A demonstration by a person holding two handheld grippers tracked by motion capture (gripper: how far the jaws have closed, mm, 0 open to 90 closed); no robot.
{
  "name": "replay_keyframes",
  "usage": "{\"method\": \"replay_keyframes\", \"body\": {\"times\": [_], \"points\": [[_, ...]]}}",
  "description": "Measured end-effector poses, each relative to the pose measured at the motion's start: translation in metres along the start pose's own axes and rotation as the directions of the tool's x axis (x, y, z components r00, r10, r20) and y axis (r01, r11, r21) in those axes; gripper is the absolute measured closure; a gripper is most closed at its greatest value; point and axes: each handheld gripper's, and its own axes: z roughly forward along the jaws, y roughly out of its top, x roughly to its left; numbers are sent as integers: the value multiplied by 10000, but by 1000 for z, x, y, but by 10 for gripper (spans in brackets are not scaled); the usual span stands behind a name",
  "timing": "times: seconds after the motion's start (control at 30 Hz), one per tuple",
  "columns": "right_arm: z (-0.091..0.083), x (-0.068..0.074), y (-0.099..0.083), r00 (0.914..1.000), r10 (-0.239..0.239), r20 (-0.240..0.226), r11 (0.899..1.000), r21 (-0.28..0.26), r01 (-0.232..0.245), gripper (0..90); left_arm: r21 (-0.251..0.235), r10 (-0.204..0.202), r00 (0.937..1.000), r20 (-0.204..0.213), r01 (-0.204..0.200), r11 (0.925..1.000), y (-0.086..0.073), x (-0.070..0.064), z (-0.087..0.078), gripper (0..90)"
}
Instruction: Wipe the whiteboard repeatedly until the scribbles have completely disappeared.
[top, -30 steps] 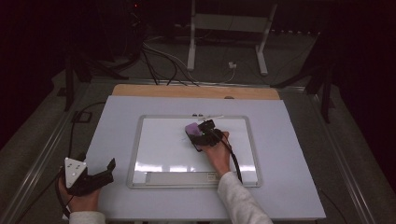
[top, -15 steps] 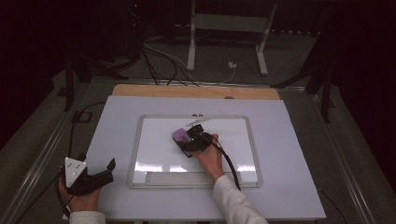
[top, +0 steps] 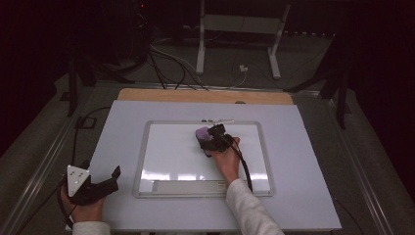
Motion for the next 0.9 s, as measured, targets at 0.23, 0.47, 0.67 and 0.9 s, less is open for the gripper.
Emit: {"method": "replay_keyframes", "body": {"times": [0.23, 0.47, 0.67, 0.9], "points": [[0, 30, -6, 9912, -808, -1050, 9965, 134, 827, 410, 14, 46, 10000, 27, -46, 10000, 0, -1, 0, 5], [1, 34, -7, 9896, -869, -1142, 9960, 108, 887, 411, -15, 58, 10000, 20, -58, 10000, 1, -1, -1, 5], [-3, 4, -3, 9993, -35, -366, 9999, 121, 39, 410, -11, 14, 10000, 29, -14, 10000, 1, 0, -1, 5], [-8, -9, -7, 9997, 218, -122, 9997, 63, -218, 410, -9, -26, 10000, 20, 26, 10000, 1, 0, -2, 5]]}}
